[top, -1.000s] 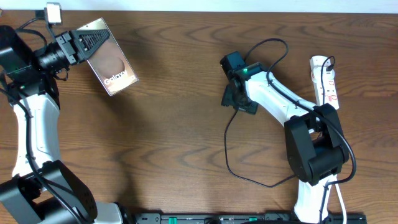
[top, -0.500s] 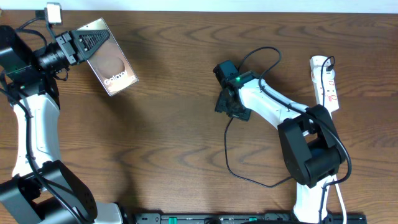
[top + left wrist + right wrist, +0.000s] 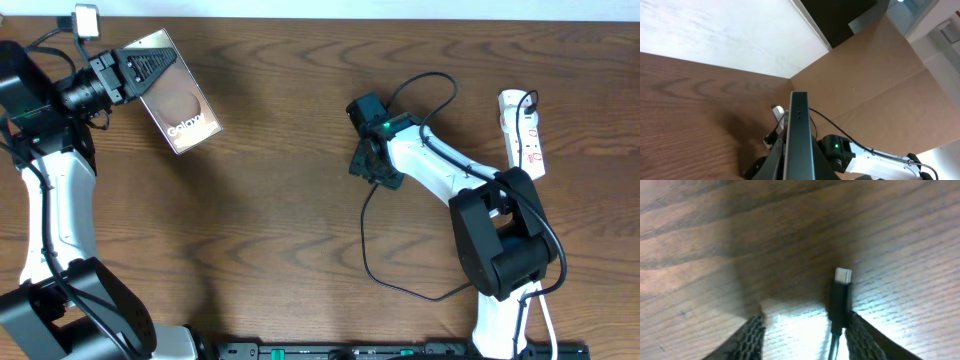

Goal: Plug charger to phone and switch on socket

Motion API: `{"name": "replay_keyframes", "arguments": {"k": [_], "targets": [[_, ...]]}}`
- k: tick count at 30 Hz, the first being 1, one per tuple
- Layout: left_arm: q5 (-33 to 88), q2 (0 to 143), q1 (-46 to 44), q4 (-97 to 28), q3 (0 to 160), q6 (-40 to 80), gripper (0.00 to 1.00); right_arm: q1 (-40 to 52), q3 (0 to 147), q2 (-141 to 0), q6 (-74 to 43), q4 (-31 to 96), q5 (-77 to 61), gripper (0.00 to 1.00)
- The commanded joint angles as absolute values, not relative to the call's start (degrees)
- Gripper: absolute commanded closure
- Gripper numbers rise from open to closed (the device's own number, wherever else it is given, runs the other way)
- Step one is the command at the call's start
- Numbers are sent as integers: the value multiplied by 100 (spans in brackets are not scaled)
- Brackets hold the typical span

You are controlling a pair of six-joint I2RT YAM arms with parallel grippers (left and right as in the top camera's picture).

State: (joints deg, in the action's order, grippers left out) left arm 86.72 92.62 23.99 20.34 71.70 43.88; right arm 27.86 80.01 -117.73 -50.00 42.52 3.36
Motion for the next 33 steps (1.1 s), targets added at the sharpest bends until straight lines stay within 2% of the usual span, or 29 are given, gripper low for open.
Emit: {"name": "replay_keyframes", "arguments": {"k": [1,5,16,20,33], "targets": [[8788,9249,2410,2064,7179,4484,93,2720,7950,-11734,-5054,4244,412,63],[8790,9249,2410,2064,7179,4484,93,2720,7950,-11734,-5057,4241,410,76],[8807,9249,2410,2062,7179,4484,93,2720,7950,-11734,-5057,4244,368,96],[8807,9249,2410,2062,7179,4484,92,2720,7950,-11734,-5059,4241,255,99],[8812,9249,2410,2062,7179,4484,93,2720,7950,-11734,-4853,4023,32,99]]}}
